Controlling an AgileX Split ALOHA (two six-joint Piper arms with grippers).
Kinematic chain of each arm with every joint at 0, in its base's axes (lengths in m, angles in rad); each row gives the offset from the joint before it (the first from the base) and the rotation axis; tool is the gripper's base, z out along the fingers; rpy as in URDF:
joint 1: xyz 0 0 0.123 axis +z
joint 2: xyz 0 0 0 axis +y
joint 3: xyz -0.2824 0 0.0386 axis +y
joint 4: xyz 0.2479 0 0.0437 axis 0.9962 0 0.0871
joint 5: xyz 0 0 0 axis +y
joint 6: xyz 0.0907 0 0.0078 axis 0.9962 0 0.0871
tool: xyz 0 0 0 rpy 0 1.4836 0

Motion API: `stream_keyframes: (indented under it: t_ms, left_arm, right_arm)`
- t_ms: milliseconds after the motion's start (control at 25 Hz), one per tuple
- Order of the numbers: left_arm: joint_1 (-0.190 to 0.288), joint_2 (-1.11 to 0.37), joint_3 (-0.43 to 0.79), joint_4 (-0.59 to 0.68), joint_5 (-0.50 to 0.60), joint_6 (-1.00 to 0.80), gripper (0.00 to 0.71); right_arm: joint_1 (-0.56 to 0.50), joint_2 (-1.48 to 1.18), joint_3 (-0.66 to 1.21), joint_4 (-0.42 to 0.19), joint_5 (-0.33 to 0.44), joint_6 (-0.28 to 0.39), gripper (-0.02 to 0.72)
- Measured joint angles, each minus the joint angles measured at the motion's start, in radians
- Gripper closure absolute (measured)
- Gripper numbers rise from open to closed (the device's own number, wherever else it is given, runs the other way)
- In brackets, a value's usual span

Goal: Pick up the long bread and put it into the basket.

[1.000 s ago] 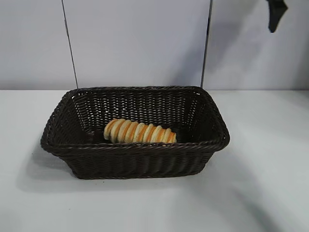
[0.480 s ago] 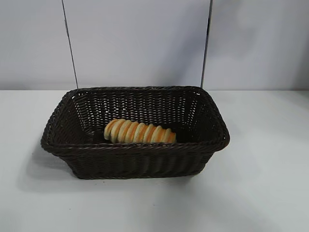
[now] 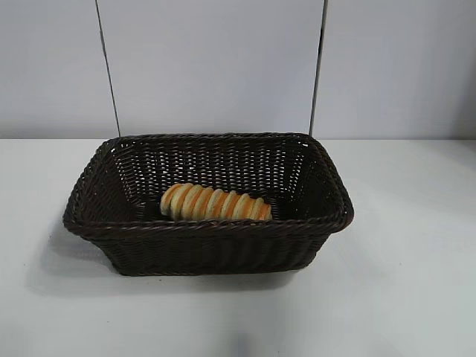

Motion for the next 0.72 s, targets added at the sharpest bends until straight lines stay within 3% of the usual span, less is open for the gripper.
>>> stream_keyframes:
  t_ms: [240, 720]
  left_arm:
    - [0.0, 0.0, 0.0, 0.0, 0.0, 0.0, 0.016]
    - [0.0, 0.0, 0.0, 0.0, 0.0, 0.0, 0.016]
  right_arm:
    - [0.002, -0.196, 0.229, 0.019, 0.014, 0.003, 0.042]
    - [0.01, -0.196, 0.38, 0.042, 0.015, 0.003, 0.042]
